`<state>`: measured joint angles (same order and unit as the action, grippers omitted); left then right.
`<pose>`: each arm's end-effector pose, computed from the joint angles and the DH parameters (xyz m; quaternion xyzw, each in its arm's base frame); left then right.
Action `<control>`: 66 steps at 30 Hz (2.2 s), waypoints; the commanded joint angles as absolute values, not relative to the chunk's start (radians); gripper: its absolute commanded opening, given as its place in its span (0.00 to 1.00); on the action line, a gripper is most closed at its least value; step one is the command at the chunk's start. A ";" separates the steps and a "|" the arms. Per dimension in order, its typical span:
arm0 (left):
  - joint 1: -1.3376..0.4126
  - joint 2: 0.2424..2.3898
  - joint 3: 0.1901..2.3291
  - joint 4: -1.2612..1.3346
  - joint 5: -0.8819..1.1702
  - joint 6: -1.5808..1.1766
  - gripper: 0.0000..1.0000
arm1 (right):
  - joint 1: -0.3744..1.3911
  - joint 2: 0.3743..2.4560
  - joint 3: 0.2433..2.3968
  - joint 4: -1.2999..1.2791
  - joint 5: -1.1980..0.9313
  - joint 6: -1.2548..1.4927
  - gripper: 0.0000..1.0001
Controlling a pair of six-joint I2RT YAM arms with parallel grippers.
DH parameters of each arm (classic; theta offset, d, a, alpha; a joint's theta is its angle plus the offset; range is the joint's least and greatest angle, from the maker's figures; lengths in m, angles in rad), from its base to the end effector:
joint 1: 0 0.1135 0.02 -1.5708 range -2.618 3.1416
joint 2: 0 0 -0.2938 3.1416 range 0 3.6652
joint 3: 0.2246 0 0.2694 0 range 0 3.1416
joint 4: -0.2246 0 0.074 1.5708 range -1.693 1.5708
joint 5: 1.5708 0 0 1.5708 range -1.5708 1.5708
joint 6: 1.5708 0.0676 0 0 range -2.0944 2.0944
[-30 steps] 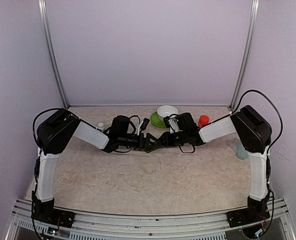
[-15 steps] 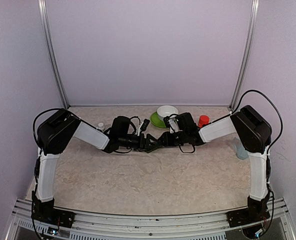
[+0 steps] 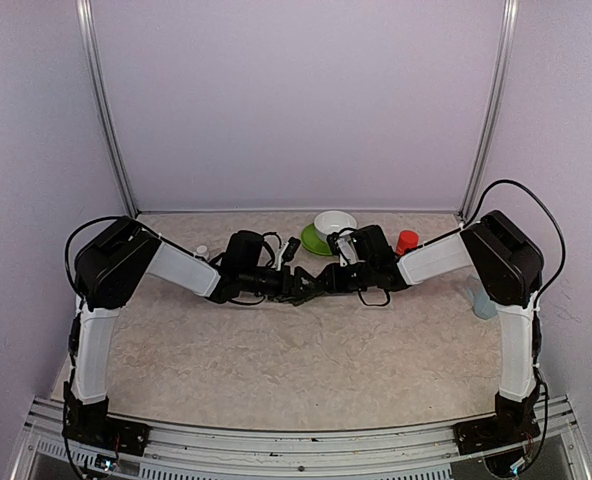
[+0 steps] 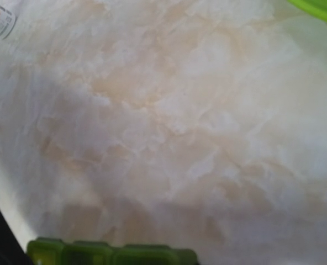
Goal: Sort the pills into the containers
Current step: Close the lid of the pill container in the compartment of the pill container, then pick up the pill container from the center of the board.
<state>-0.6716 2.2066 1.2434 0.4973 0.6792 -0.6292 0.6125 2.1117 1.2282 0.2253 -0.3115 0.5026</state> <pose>0.3703 -0.3486 0.1116 0.1918 0.7987 -0.5253 0.2221 0.3921 0.3008 0.1158 -0.1169 0.8817 0.3485 0.2957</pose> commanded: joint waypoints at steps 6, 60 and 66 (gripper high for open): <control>-0.676 2.282 1.218 0.321 0.596 -0.609 0.68 | 0.615 2.135 1.237 0.171 -0.288 0.500 0.22; -0.680 2.123 1.275 0.083 0.346 0.181 0.79 | 0.574 1.909 1.188 0.057 -0.469 0.420 0.85; -0.696 2.157 1.322 0.036 0.313 0.223 0.72 | 0.568 1.894 1.163 0.069 -0.474 0.420 0.85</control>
